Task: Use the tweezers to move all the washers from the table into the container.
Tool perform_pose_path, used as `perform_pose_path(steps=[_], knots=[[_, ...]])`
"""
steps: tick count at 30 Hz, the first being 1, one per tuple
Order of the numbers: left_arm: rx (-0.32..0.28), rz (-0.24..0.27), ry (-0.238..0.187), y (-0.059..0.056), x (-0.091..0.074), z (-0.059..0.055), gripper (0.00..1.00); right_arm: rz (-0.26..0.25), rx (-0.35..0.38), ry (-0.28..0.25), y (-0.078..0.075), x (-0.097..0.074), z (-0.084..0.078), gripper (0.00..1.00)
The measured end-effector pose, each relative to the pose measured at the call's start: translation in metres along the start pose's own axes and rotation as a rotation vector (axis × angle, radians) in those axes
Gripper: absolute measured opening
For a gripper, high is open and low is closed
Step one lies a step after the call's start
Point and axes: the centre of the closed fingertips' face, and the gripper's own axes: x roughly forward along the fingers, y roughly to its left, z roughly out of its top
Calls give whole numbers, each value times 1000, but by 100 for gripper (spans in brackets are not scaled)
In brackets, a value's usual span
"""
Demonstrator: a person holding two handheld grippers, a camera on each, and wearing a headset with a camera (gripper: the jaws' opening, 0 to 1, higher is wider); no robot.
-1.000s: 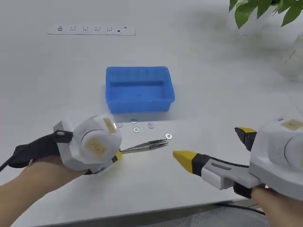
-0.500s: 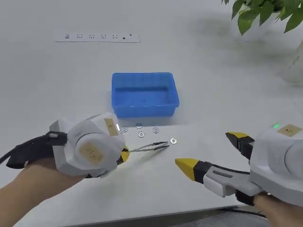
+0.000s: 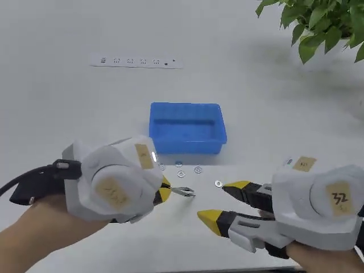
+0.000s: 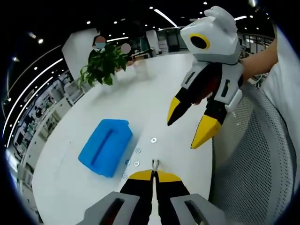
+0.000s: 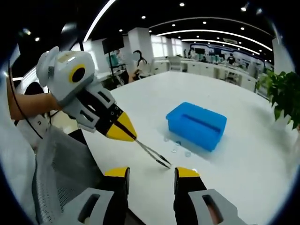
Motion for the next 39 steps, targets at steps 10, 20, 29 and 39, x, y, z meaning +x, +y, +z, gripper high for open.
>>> perform_pose_path(steps=[10, 20, 29, 39], knots=[[4, -53, -60, -16, -37, 27, 0, 215, -167, -4, 40, 6, 20, 23], [26, -138, -143, -33, -83, 63, 0, 295, -349, -52, 70, 1, 43, 6], [53, -107, -143, -35, -94, 68, 0, 283, -464, -57, 80, -3, 53, 3], [-137, 248, -154, 6, -96, 42, 3, 227, -432, -63, 59, 14, 57, 2]])
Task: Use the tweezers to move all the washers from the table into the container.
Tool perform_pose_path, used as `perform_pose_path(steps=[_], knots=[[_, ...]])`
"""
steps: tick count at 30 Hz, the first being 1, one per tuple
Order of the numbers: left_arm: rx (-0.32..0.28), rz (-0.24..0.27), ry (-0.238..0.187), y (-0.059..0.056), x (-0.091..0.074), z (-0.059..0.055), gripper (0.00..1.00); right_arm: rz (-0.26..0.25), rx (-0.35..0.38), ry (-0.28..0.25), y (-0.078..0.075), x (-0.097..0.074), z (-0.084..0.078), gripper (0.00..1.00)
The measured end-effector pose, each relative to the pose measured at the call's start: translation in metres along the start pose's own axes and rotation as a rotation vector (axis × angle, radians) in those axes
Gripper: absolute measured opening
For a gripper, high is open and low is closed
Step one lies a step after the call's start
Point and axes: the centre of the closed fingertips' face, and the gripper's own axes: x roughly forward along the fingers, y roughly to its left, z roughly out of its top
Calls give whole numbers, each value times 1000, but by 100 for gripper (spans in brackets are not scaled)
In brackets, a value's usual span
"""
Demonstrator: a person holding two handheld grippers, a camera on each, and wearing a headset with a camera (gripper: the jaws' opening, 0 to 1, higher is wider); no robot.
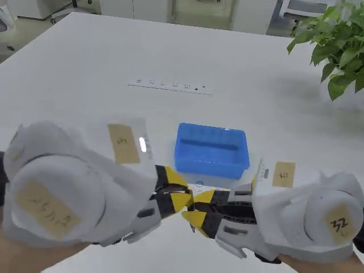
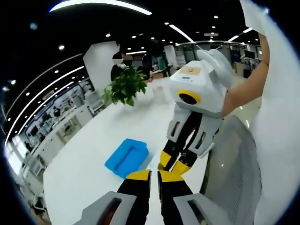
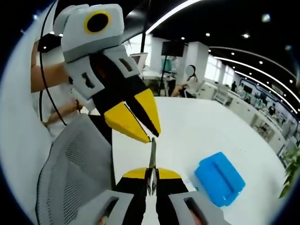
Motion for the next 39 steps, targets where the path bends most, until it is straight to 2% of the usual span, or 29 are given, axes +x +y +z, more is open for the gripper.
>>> perform_pose_path(steps=[3, 5, 8, 9, 11, 14, 16, 18, 20, 21, 22, 25, 26, 29, 32, 34, 36, 39], knots=[[-92, 136, -12, 21, -11, -12, 7, -26, 18, -4, -14, 3, -4, 2], [-144, 230, 4, 33, -20, -27, 16, -41, 27, 7, -21, 4, -8, 2], [-222, 293, 14, 39, -31, -45, 22, -60, 74, -8, -36, 6, -11, 2], [-252, 328, 11, 42, -36, -51, 24, -63, 79, -9, -38, 6, -11, 2], [-290, 351, 7, 44, -41, -58, 29, -82, 91, -18, -49, 6, -12, 2], [-370, 420, -20, 49, -48, -71, 40, -104, 123, -38, -63, 8, -11, 2], [-415, 458, -26, 52, -51, -81, 43, -122, 161, -73, -75, 10, -7, 2], [-446, 493, -31, 54, -51, -91, 45, -130, 173, -85, -81, 11, -6, 2], [-463, 524, -25, 57, -50, -100, 52, -140, 171, -99, -88, 15, -5, 2], [-480, 561, -14, 59, -50, -109, 57, -139, 172, -110, -91, 18, -4, 2], [-486, 577, -6, 60, -49, -115, 63, -136, 178, -121, -93, 20, -4, 2], [-513, 603, 15, 62, -41, -133, 71, -131, 224, -156, -99, 28, -4, 2], [-515, 605, 20, 61, -40, -135, 73, -135, 237, -165, -102, 32, -5, 2], [-487, 648, 71, 64, -39, -150, 77, -140, 268, -182, -108, 41, -10, 2], [-458, 660, 93, 64, -38, -152, 77, -166, 262, -174, -113, 50, -17, 2], [-447, 678, 71, 66, -40, -149, 77, -180, 269, -180, -116, 53, -20, 3], [-451, 699, 74, 70, -42, -152, 77, -195, 284, -193, -119, 57, -21, 3], [-460, 698, 88, 69, -42, -157, 75, -225, 284, -202, -121, 63, -25, 3]])
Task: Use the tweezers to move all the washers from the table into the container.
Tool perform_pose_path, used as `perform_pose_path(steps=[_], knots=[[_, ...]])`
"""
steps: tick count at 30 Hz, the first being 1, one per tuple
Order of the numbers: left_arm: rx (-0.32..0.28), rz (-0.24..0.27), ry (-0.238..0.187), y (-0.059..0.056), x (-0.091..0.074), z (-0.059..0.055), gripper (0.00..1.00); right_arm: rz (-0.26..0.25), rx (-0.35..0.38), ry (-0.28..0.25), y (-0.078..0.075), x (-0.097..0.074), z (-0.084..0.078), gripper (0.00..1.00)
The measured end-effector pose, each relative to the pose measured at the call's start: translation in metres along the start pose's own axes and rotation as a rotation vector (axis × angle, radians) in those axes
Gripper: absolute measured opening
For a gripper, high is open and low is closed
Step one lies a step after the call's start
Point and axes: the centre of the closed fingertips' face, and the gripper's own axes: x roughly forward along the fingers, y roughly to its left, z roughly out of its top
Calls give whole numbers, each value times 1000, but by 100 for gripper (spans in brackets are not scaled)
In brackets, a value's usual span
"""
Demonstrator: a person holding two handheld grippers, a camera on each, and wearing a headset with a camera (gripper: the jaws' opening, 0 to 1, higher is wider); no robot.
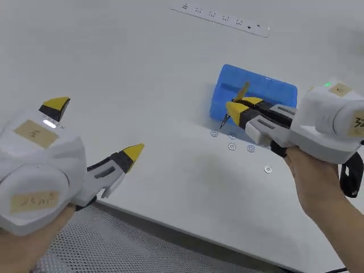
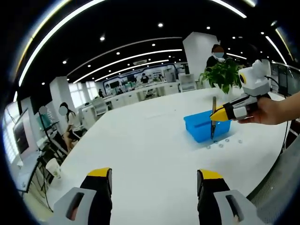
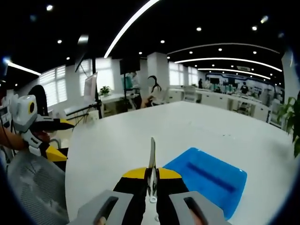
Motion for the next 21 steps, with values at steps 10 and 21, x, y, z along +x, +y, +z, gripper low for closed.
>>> perform_pose_path(steps=[10, 21], knots=[[25, -11, 17, -2, 2, -5, 70, -51, 46, -2, -12, 13, -18, 3], [42, -26, 44, -4, 3, -10, 68, -63, -16, 10, -9, 17, -25, 3]])
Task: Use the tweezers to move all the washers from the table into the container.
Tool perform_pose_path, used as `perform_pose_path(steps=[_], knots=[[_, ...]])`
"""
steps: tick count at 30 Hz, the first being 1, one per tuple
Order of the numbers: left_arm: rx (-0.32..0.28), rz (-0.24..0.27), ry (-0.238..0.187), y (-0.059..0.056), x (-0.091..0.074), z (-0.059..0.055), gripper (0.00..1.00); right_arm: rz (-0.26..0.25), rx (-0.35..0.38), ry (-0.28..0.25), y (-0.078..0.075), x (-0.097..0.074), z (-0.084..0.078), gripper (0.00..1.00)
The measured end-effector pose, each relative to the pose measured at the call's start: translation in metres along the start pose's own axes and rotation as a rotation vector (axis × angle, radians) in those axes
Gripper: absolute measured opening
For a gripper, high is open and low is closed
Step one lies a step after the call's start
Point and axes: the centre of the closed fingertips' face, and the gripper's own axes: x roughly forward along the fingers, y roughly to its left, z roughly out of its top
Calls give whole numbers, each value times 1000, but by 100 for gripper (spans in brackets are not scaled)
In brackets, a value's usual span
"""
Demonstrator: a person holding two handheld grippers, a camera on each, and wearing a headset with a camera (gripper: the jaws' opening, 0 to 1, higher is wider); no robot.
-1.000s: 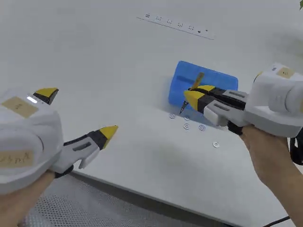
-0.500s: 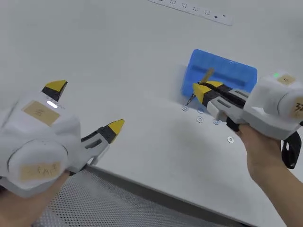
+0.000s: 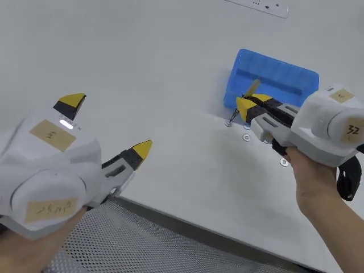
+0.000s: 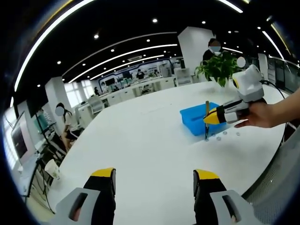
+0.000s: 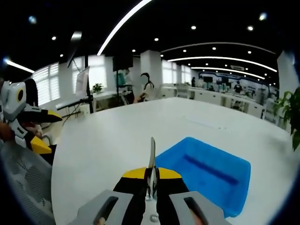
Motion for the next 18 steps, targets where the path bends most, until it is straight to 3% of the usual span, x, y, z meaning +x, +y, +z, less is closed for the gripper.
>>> perform_pose_path(steps=[11, 18], knots=[[14, 3, 19, 0, 1, -3, 67, -33, -17, 46, -3, -6, -4, 3], [17, -1, 21, -1, 2, -3, 68, 5, -40, 97, 2, -5, -4, 1]])
